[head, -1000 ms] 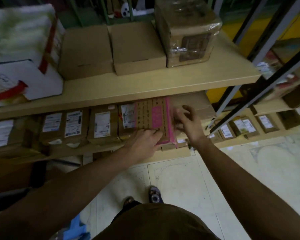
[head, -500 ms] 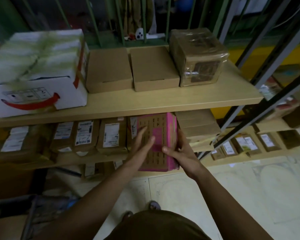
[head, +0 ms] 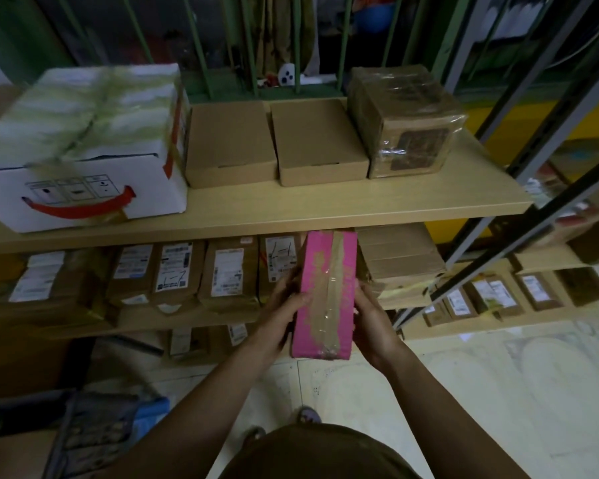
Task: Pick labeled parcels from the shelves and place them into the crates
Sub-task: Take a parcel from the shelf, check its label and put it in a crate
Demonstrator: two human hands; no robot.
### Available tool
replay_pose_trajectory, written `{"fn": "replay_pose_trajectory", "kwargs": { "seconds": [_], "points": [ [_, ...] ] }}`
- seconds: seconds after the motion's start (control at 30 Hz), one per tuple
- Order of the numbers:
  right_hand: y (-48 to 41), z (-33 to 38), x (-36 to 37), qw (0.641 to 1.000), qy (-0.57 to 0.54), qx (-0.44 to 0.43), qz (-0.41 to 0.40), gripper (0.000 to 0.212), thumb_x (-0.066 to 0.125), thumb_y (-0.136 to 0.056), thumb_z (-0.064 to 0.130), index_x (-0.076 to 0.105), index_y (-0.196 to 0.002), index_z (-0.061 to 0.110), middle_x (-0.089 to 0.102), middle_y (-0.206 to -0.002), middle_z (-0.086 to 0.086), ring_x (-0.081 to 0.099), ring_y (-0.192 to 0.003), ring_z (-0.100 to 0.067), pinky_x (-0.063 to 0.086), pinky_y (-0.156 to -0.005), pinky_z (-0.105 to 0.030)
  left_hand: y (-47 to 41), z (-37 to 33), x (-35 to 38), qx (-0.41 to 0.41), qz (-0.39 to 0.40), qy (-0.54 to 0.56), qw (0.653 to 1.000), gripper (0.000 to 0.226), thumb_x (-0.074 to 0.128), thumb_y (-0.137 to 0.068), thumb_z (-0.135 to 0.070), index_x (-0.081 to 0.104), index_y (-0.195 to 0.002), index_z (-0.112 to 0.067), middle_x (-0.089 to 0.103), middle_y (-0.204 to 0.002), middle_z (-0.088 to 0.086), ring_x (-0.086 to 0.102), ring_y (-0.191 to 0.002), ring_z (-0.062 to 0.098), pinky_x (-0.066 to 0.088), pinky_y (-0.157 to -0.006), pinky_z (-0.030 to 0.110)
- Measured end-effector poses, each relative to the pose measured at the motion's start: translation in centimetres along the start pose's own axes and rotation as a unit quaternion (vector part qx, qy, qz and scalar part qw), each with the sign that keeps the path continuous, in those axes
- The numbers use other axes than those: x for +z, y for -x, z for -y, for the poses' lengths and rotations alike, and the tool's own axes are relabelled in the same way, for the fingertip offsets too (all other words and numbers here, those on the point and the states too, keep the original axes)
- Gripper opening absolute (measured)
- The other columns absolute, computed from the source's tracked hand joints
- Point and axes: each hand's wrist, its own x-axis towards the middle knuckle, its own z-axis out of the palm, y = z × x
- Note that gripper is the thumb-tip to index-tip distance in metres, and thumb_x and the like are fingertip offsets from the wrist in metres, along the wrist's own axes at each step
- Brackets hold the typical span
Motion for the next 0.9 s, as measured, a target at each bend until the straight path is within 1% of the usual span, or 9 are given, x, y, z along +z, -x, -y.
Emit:
{"fn": "replay_pose_trajectory", "kwargs": {
  "seconds": [0.07,0.13,0.27,0.37,0.43,0.5,0.63,0.73,0.9],
  "points": [
    [0.1,0.0,0.3,1.0,-0.015,0.019,0.014,0.05,0.061,-0.093,0.055,0.052,-0.137,0.034,0.068,-0.128,-0.007,0.066,-0.116,-0.033,0.058,-0.091,-0.053,0.1,-0.4,-0.1,-0.023,0.004,0.053,0.998,0.049,0.071,-0.085,-0.033,0.057,-0.131,-0.039,0.072,-0.116,0.003,0.069,-0.108,0.028,0.056,-0.083,0.045],
    [0.3,0.1,0.4,1.0,-0.024,0.009,0.005,0.057,0.07,-0.086,0.047,0.048,-0.138,0.035,0.07,-0.124,-0.003,0.069,-0.112,-0.028,0.059,-0.081,-0.044,0.0,-0.6,-0.7,-0.028,-0.014,0.077,0.997,0.037,0.061,-0.096,-0.026,0.059,-0.131,-0.037,0.075,-0.111,0.001,0.073,-0.103,0.027,0.058,-0.081,0.046],
    [0.0,0.0,-0.2,0.997,0.001,-0.044,-0.066,0.059,0.079,-0.085,0.015,0.05,-0.135,0.027,0.071,-0.121,-0.004,0.072,-0.107,-0.025,0.06,-0.085,-0.049,-0.3,-0.6,-2.4,0.057,-0.075,-0.062,0.994,0.046,0.06,-0.101,-0.02,0.057,-0.128,-0.058,0.065,-0.133,-0.004,0.066,-0.118,0.018,0.056,-0.094,0.051],
    [-0.1,-0.1,-0.4,0.994,0.02,-0.064,-0.086,0.04,0.072,-0.088,0.002,0.063,-0.125,0.017,0.073,-0.115,-0.006,0.073,-0.104,-0.027,0.06,-0.079,-0.044,-0.2,-0.4,-2.6,0.089,-0.089,-0.122,0.985,0.041,0.057,-0.102,-0.025,0.055,-0.124,-0.06,0.065,-0.128,-0.007,0.069,-0.109,0.011,0.058,-0.086,0.039],
    [0.0,0.0,-0.3,0.994,0.016,-0.068,-0.088,0.035,0.071,-0.089,0.001,0.067,-0.121,0.016,0.075,-0.111,-0.004,0.074,-0.099,-0.025,0.059,-0.075,-0.04,0.0,-0.1,-2.5,0.081,-0.083,-0.11,0.987,0.036,0.062,-0.097,-0.04,0.053,-0.129,-0.053,0.068,-0.122,-0.008,0.072,-0.102,0.012,0.058,-0.08,0.034],
    [0.1,0.1,-0.3,0.993,0.014,-0.072,-0.091,0.035,0.072,-0.088,0.002,0.068,-0.12,0.017,0.075,-0.11,-0.003,0.075,-0.097,-0.024,0.058,-0.074,-0.041,0.0,0.2,-2.5,0.08,-0.078,-0.1,0.989,0.046,0.07,-0.09,-0.046,0.051,-0.132,-0.05,0.065,-0.126,-0.01,0.071,-0.106,0.013,0.059,-0.081,0.034],
    [0.2,0.0,-0.5,0.993,0.014,-0.068,-0.092,0.036,0.072,-0.088,0.002,0.068,-0.121,0.016,0.075,-0.112,-0.003,0.075,-0.098,-0.024,0.058,-0.074,-0.04,0.0,0.4,-2.4,0.074,-0.083,-0.079,0.991,0.044,0.071,-0.092,-0.03,0.052,-0.127,-0.05,0.059,-0.129,-0.011,0.066,-0.109,0.011,0.059,-0.074,0.027],
    [0.3,-0.1,-0.8,0.994,0.008,-0.065,-0.086,0.037,0.072,-0.088,0.002,0.067,-0.122,0.016,0.075,-0.113,-0.004,0.075,-0.099,-0.023,0.058,-0.071,-0.036,-0.1,0.9,-2.5,0.07,-0.085,-0.076,0.991,0.045,0.068,-0.094,-0.028,0.051,-0.133,-0.042,0.06,-0.127,-0.009,0.069,-0.102,0.011,0.058,-0.065,0.02],
    [0.7,0.1,-1.0,0.996,0.006,-0.067,-0.062,0.04,0.069,-0.091,0.004,0.064,-0.129,0.017,0.074,-0.117,-0.005,0.074,-0.103,-0.024,0.06,-0.077,-0.043,-0.4,1.9,-3.0,0.048,-0.088,-0.027,0.995,0.046,0.066,-0.095,-0.026,0.053,-0.138,-0.033,0.071,-0.121,0.0,0.075,-0.096,0.016,0.061,-0.066,0.029]
  ]
}}
